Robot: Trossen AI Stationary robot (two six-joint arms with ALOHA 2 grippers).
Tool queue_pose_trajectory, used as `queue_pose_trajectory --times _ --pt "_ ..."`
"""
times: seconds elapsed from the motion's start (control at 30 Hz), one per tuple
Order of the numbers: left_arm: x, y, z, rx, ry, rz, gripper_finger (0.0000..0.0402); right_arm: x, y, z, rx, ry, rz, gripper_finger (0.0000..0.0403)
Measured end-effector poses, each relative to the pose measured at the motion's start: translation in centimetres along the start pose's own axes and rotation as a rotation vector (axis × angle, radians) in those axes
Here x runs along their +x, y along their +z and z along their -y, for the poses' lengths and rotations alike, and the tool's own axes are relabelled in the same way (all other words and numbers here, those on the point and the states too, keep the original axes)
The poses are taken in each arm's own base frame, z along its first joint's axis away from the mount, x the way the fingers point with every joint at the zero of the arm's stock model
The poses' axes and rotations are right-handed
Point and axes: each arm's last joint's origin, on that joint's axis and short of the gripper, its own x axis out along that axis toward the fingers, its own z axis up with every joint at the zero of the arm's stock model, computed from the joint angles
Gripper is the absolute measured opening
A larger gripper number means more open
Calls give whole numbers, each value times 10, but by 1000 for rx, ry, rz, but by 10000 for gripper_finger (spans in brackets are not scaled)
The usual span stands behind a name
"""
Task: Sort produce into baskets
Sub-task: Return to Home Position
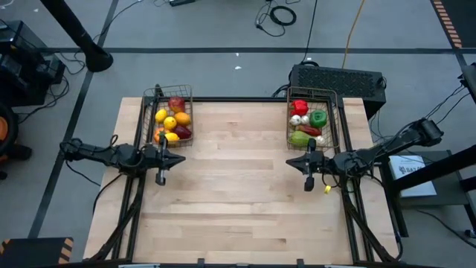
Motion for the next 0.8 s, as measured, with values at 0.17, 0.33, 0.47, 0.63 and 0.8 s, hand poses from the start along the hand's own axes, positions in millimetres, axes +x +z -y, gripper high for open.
queue_pose_trajectory --times 0.17,0.33,0.47,0.63,0.8 --pt "0 0 0 14 -1 -2 13 -4 -1 2 -5 -2 -19 0" --pt "0 0 0 15 -4 -4 13 -10 -5 6 14 -8 -52 0" --pt "0 -1 0 20 -4 -6 13 -16 -16 11 28 -5 -32 0" --pt "0 -1 0 23 -4 -7 13 -23 -32 17 35 -5 -10 0" --pt "0 -1 0 24 -3 -8 13 -27 -27 18 44 -1 25 0"
